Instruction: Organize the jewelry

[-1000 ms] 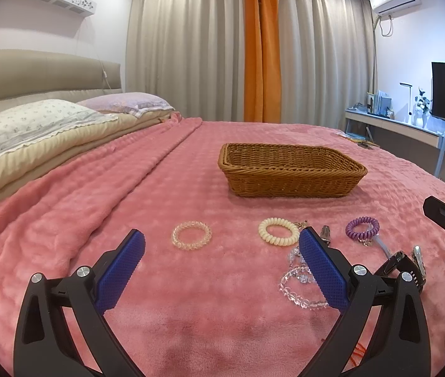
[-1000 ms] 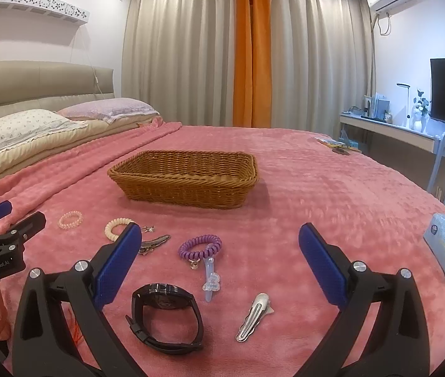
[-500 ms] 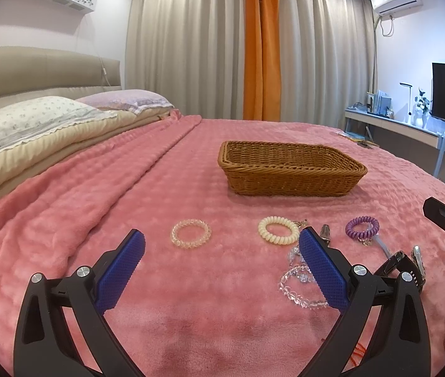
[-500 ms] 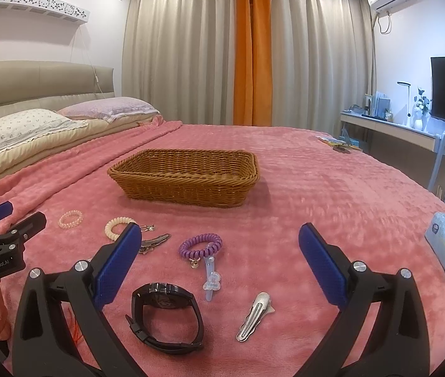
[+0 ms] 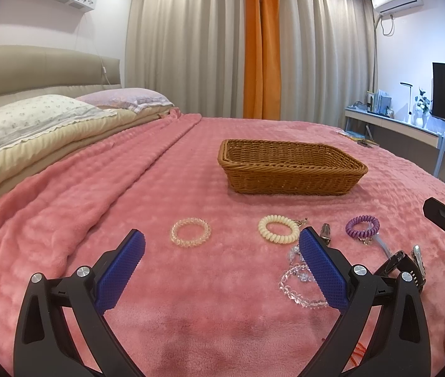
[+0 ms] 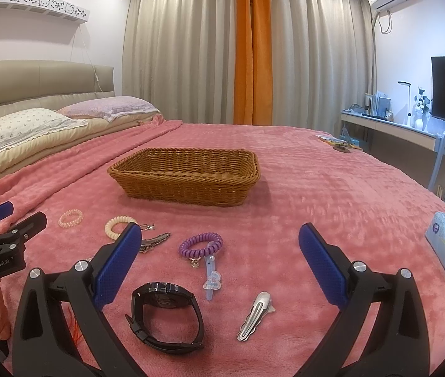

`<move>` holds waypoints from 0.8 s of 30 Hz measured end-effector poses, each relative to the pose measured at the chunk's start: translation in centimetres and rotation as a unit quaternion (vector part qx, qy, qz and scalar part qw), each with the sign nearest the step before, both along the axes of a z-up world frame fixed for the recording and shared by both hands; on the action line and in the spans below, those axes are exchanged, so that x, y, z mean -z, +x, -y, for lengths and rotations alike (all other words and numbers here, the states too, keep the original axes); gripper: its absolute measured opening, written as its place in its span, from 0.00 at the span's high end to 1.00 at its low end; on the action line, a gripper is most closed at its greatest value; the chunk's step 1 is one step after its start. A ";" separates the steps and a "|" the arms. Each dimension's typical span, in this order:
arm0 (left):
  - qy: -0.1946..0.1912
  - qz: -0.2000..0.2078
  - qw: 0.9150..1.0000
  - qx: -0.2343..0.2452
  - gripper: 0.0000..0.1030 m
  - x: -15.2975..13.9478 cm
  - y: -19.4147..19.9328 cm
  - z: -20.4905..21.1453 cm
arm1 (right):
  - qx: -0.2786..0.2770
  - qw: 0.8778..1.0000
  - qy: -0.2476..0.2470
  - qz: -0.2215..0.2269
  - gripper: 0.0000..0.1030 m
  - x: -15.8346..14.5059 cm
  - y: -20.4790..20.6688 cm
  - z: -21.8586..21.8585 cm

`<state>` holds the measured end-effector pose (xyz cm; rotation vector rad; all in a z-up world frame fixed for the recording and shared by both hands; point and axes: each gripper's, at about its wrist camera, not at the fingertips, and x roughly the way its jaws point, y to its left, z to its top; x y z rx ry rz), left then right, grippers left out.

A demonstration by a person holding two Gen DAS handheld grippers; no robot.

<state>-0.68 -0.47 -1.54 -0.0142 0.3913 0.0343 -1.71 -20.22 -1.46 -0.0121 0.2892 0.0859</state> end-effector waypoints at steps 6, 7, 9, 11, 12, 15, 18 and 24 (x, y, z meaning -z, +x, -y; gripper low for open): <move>-0.001 -0.001 1.000 0.000 0.07 0.0 0.1 -0.1 | -0.001 1.000 0.000 -0.001 0.07 0.1 0.0 -0.1; -0.001 -0.001 1.000 0.000 0.07 0.0 0.0 0.0 | 0.000 1.000 0.000 -0.001 0.07 0.1 0.0 0.0; -0.001 -0.001 1.000 0.000 0.07 0.0 0.1 -0.1 | 0.000 1.000 0.000 -0.001 0.07 0.1 0.0 0.0; -0.001 -0.001 1.000 0.000 0.07 0.0 0.1 -0.1 | 0.000 1.000 0.000 -0.001 0.07 0.0 0.0 0.0; -0.001 -0.001 1.000 0.000 0.07 0.0 0.1 -0.1 | 0.000 1.000 0.000 0.000 0.07 0.0 0.0 0.0; -0.001 -0.002 1.000 0.000 0.07 0.2 0.0 0.1 | 0.000 1.000 0.001 -0.001 0.07 0.1 0.1 0.0; -0.001 -0.002 1.000 0.000 0.07 0.1 0.0 0.1 | 0.000 1.000 0.001 0.001 0.07 0.1 0.1 0.0; -0.001 -0.003 1.000 0.000 0.07 0.4 -0.2 0.2 | 0.000 1.000 0.001 0.001 0.07 0.2 0.1 0.0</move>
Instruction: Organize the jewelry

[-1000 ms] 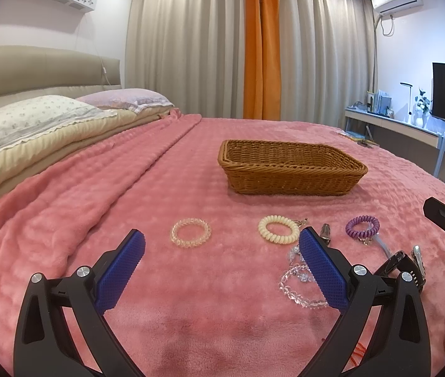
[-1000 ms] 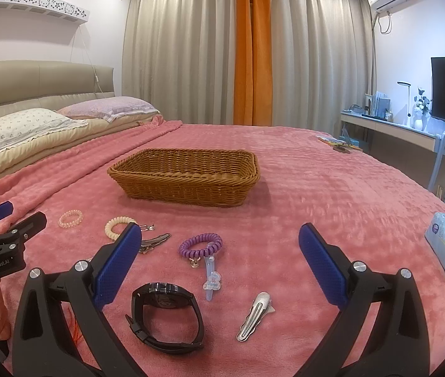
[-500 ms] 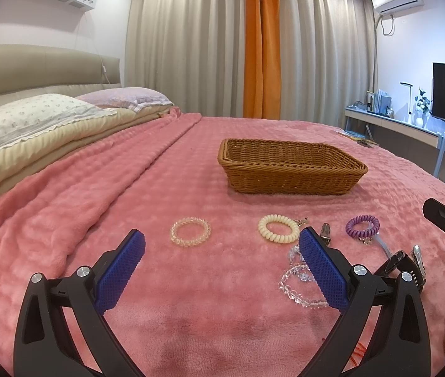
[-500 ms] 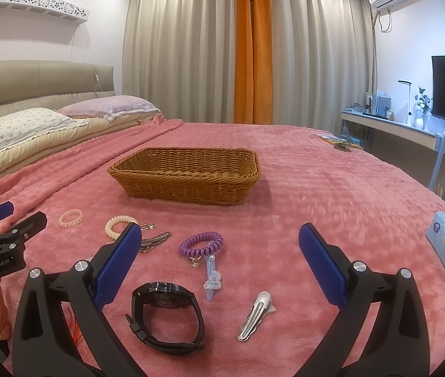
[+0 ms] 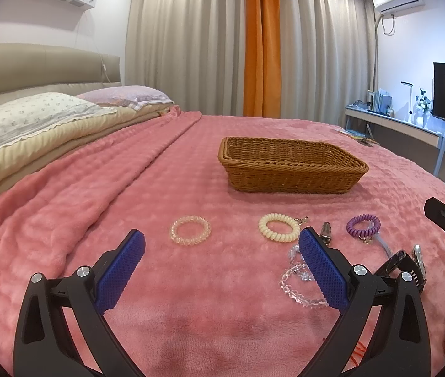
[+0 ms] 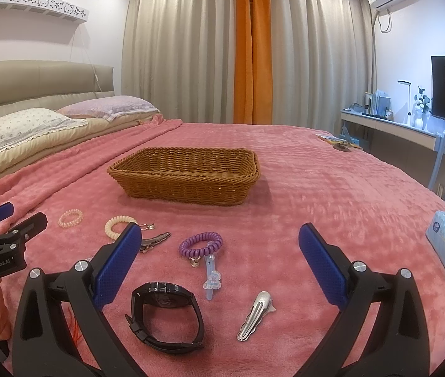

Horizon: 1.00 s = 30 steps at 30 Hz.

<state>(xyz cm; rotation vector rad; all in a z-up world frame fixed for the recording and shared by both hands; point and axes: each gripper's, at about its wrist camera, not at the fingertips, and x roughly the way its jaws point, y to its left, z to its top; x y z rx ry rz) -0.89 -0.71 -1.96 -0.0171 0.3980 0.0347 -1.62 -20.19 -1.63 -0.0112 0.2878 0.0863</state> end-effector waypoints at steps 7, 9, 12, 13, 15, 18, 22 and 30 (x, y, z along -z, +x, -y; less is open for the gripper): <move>-0.003 -0.002 1.000 -0.002 0.07 0.0 0.1 -0.1 | 0.003 1.000 0.001 -0.002 0.07 0.1 0.1 0.0; -0.017 -0.011 1.000 -0.005 0.07 0.1 0.3 -0.5 | 0.006 1.000 0.002 -0.005 0.07 0.1 0.1 0.1; -0.066 -0.031 0.997 0.003 0.07 0.2 0.8 -2.2 | 0.010 1.000 0.004 -0.014 0.07 0.2 0.5 0.3; -0.080 -0.038 0.996 0.006 0.07 0.1 1.0 -2.8 | 0.010 1.000 0.006 -0.018 0.07 0.1 0.7 0.4; -0.099 -0.061 0.993 0.005 0.07 0.1 1.4 -3.8 | 0.011 1.000 0.011 -0.026 0.07 0.1 0.9 0.8; -0.094 -0.094 0.991 0.004 0.08 0.3 2.0 -4.4 | 0.004 0.999 0.029 -0.043 0.11 -0.1 1.4 1.7; -0.074 -0.139 0.988 0.000 0.10 -0.1 3.7 -5.7 | -0.005 0.996 0.040 -0.079 0.22 -0.2 2.5 3.1; -0.099 -0.192 0.976 0.023 0.18 -1.3 8.1 -7.9 | -0.028 0.984 0.072 -0.158 0.40 -1.2 6.3 6.2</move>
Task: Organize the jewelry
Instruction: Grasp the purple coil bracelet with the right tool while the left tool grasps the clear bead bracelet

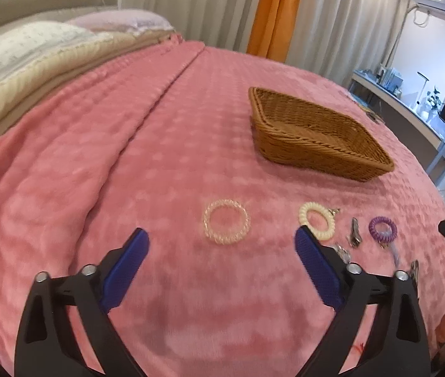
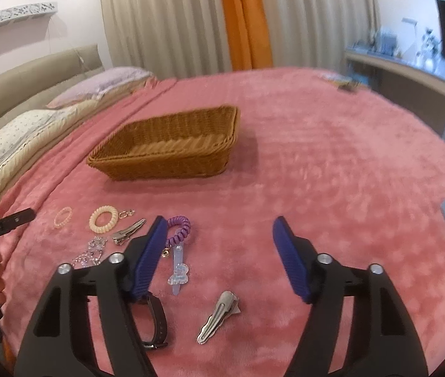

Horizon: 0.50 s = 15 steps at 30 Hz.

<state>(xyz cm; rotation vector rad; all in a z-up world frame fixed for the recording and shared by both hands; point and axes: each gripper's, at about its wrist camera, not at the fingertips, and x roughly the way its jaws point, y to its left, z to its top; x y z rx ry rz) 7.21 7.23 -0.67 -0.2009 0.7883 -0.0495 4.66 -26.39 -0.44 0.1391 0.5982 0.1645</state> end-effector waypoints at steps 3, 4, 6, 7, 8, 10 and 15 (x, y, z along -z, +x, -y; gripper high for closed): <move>-0.020 -0.029 0.999 0.010 0.26 1.0 2.1 -0.4 | -0.031 0.998 0.019 -0.045 0.51 0.3 2.4 -0.9; -0.020 -0.038 0.999 0.012 0.28 1.5 2.9 -0.5 | -0.037 0.997 0.019 -0.061 0.56 0.5 3.2 -1.3; -0.022 -0.053 0.998 0.016 0.49 2.3 3.8 -0.7 | -0.052 0.995 0.017 -0.080 0.64 1.0 4.5 -2.4; -0.024 -0.059 0.998 0.017 0.51 2.7 4.1 -0.8 | -0.054 0.995 0.011 -0.087 0.64 1.3 5.0 -2.9; -0.029 -0.063 0.997 0.017 0.51 3.0 4.4 -0.9 | -0.052 0.994 0.001 -0.092 0.64 1.6 5.6 -3.4; -0.036 -0.063 0.997 0.019 0.51 3.3 4.8 -1.3 | -0.058 0.993 -0.003 -0.101 0.66 2.1 6.3 -4.0; -0.042 -0.075 0.996 0.029 0.57 4.0 5.8 -1.4 | -0.063 0.990 -0.039 -0.120 0.80 3.5 8.2 -5.2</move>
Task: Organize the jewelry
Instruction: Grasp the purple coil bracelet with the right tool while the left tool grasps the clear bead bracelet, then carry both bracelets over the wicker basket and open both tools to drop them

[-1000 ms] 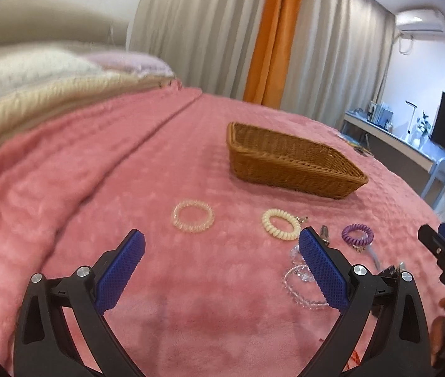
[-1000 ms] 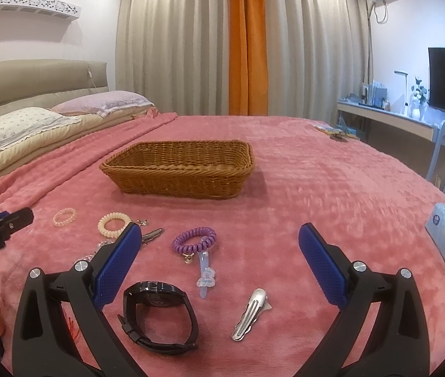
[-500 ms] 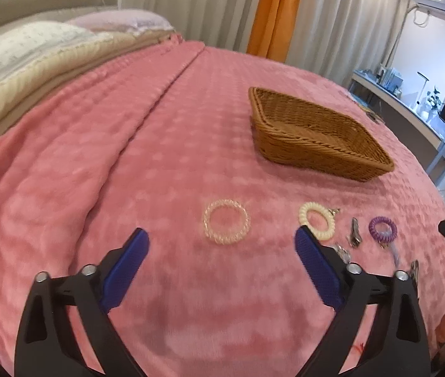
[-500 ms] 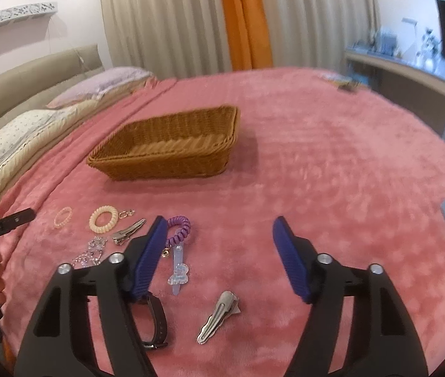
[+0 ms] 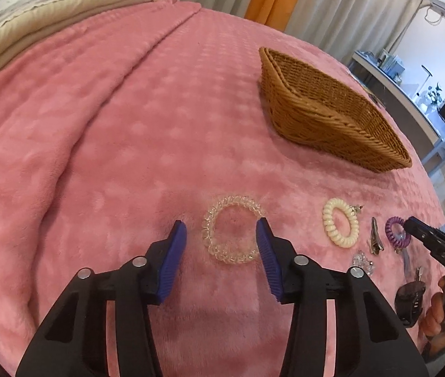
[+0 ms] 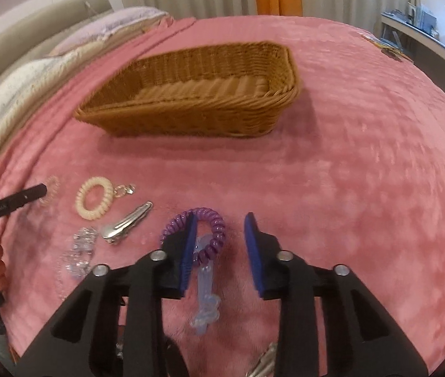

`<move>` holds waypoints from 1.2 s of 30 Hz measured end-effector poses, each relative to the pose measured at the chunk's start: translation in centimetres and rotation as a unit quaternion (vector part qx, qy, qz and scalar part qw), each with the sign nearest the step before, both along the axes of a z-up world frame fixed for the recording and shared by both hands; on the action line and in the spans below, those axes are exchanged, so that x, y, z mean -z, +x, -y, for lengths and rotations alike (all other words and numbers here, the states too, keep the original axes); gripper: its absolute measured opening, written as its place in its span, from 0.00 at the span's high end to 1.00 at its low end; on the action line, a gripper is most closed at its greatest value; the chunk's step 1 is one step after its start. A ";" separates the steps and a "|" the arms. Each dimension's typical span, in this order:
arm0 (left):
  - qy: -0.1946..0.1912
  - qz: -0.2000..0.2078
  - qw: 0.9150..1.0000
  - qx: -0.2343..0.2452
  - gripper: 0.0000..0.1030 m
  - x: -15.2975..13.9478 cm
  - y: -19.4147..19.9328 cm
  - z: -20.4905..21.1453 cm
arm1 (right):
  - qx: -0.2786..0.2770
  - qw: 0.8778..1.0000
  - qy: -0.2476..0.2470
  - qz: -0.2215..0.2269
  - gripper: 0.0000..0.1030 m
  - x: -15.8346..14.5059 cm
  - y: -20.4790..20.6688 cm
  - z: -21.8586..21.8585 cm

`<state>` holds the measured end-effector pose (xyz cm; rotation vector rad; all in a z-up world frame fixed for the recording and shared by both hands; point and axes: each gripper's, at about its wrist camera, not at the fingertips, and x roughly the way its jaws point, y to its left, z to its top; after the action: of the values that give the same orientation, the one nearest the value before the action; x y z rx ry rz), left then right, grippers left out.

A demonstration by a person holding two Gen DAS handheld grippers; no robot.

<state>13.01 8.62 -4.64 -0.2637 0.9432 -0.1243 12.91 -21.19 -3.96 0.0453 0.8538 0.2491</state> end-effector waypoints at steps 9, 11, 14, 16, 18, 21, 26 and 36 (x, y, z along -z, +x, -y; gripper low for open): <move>0.024 0.011 0.999 0.021 0.66 0.3 -0.3 1.3 | -0.022 0.998 -0.049 0.020 0.89 0.2 -0.2 -1.8; 0.025 0.013 0.999 0.022 0.68 0.3 -0.4 1.3 | -0.023 0.998 -0.048 0.031 0.90 -0.2 -0.6 -1.9; 0.022 0.009 0.999 0.025 0.86 0.6 -0.4 1.3 | -0.024 0.998 -0.040 0.046 0.91 -0.8 -0.9 -1.7; 0.023 0.011 0.999 0.025 0.90 0.7 -0.3 1.4 | -0.023 0.998 -0.028 0.053 0.91 -1.2 -1.1 -1.3; 0.026 0.017 0.999 0.027 0.92 0.7 -0.5 1.6 | -0.022 0.998 -0.020 0.063 0.91 -1.6 -1.4 -1.0; 0.033 0.041 0.998 0.033 0.93 0.0 -1.2 2.2 | -0.021 0.997 -0.005 0.075 0.91 -2.3 -1.9 -0.5; 0.016 0.098 0.994 0.045 0.93 -3.6 -2.4 3.4 | -0.024 0.993 0.013 0.113 0.91 -5.6 -3.5 -0.2; -0.014 0.194 0.979 0.057 0.93 -12.3 1.7 8.4 | -0.002 0.983 0.043 0.181 0.91 -13.2 0.7 -0.7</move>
<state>14.71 0.18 7.68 -0.2022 0.5684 -0.2848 13.57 -20.52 9.20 0.0773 0.4816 0.2879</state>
